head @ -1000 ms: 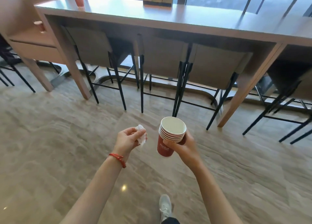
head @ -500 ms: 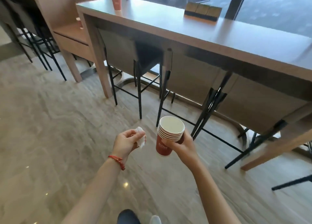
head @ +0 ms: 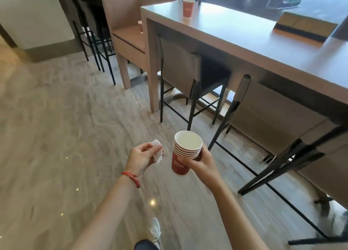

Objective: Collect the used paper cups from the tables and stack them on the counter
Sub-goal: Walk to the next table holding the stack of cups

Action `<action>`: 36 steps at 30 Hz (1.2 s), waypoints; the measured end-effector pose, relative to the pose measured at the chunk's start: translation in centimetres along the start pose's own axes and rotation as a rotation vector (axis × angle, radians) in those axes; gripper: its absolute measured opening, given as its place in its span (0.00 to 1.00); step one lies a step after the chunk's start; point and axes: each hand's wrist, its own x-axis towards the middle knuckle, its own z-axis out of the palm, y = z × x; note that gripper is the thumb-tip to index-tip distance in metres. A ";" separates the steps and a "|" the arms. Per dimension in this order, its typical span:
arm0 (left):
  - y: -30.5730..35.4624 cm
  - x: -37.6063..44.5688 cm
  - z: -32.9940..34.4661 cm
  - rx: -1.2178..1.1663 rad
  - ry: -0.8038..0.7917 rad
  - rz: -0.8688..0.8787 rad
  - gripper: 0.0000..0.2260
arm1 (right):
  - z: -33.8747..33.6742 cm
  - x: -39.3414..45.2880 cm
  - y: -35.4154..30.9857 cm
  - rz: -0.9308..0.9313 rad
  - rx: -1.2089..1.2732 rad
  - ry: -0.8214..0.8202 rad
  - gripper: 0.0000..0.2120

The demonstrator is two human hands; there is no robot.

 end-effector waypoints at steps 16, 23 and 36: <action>7.9 20.2 1.8 -0.014 -0.018 -0.020 0.04 | 0.4 20.9 -2.8 -0.042 -0.050 0.093 0.28; 11.4 30.8 6.8 0.007 -0.031 0.009 0.05 | -2.2 32.8 -4.6 -0.080 -0.067 0.067 0.28; 19.4 47.0 13.3 0.011 -0.079 0.042 0.01 | -4.9 50.8 -8.6 -0.112 -0.072 0.094 0.31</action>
